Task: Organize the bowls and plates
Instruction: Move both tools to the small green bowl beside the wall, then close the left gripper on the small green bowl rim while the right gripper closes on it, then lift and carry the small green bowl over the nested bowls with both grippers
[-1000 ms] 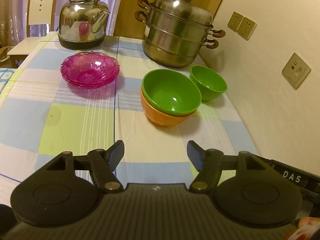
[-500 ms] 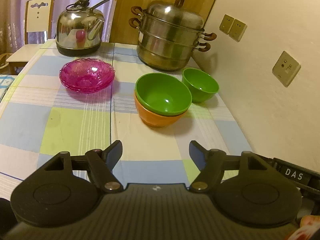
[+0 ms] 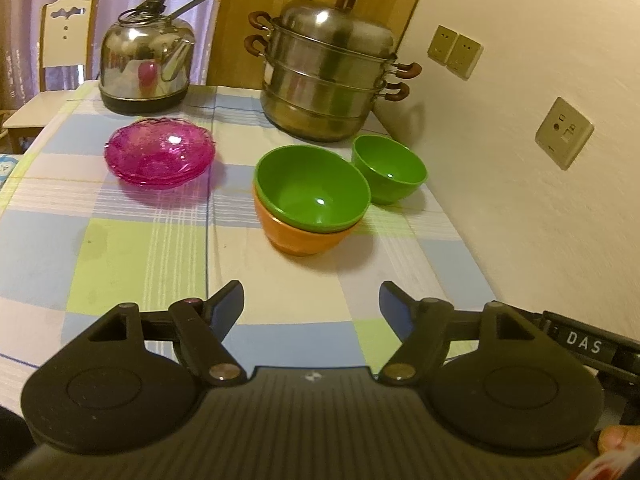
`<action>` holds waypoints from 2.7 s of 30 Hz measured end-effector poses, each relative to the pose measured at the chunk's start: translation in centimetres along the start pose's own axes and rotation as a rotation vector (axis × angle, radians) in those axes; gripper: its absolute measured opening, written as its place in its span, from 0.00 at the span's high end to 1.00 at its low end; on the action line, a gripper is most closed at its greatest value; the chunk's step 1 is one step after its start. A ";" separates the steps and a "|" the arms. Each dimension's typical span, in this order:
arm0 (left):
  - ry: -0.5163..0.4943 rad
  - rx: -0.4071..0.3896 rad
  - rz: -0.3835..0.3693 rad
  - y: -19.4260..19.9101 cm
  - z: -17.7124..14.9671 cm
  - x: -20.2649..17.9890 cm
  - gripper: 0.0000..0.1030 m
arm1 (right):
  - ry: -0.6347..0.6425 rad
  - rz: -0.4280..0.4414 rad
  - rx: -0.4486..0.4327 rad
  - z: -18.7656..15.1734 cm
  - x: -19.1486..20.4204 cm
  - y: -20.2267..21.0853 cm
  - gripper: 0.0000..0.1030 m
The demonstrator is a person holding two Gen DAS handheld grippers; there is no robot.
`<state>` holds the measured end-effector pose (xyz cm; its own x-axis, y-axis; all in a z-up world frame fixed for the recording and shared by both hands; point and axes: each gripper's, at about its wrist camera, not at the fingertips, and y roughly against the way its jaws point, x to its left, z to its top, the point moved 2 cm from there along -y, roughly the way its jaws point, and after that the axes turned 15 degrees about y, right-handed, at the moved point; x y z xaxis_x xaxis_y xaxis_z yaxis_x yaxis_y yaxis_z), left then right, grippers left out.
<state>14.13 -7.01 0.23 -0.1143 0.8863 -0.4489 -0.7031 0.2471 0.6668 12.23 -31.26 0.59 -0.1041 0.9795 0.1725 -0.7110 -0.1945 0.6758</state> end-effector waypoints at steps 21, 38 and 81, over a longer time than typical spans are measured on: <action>-0.145 0.068 -0.092 -8.7 10.2 -6.5 0.28 | -0.034 -0.044 -0.012 6.9 -5.8 -5.7 0.31; -0.209 0.204 -0.058 -26.3 18.2 -11.0 0.34 | -0.049 -0.016 0.045 14.8 -11.0 -19.7 0.31; -0.268 0.324 -0.021 -34.0 17.9 -14.3 0.91 | -0.048 -0.012 0.190 17.8 -13.4 -27.6 0.85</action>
<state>52.27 -21.08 -5.33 0.1145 0.9397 -0.3221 -0.4409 0.3386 0.8312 45.62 -40.00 -7.60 -0.0604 0.9791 0.1944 -0.5673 -0.1939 0.8004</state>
